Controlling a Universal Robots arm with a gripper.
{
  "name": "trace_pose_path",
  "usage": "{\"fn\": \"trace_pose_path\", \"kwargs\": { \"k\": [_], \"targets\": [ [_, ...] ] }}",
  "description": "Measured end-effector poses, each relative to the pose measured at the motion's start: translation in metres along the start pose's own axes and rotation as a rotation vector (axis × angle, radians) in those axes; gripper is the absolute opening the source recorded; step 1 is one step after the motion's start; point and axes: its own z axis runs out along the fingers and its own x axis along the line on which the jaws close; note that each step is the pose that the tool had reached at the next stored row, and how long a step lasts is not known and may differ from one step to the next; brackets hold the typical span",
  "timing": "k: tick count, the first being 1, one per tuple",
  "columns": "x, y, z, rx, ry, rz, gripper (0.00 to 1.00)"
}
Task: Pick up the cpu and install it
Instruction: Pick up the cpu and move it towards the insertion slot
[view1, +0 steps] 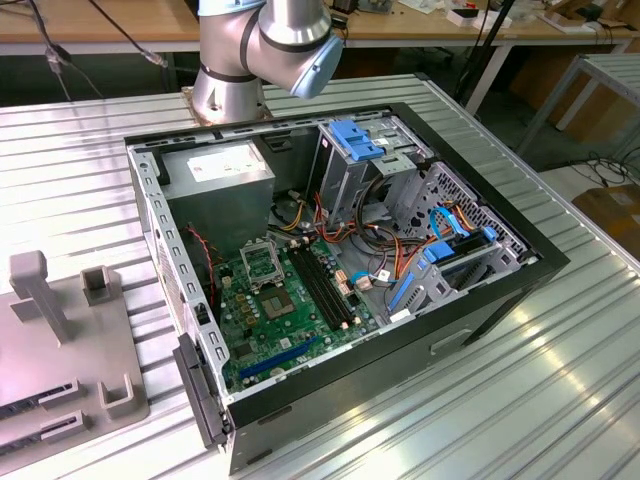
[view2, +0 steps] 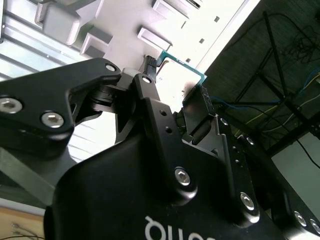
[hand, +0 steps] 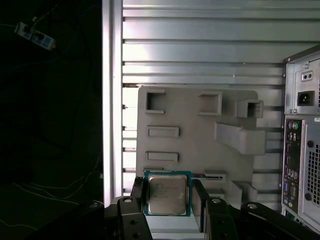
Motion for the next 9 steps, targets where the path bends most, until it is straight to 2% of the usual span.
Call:
{"fn": "trace_pose_path", "kwargs": {
  "k": [9],
  "targets": [
    [0.0002,0.0004,-0.0072,0.0,0.0005,0.0,0.47]
  ]
}}
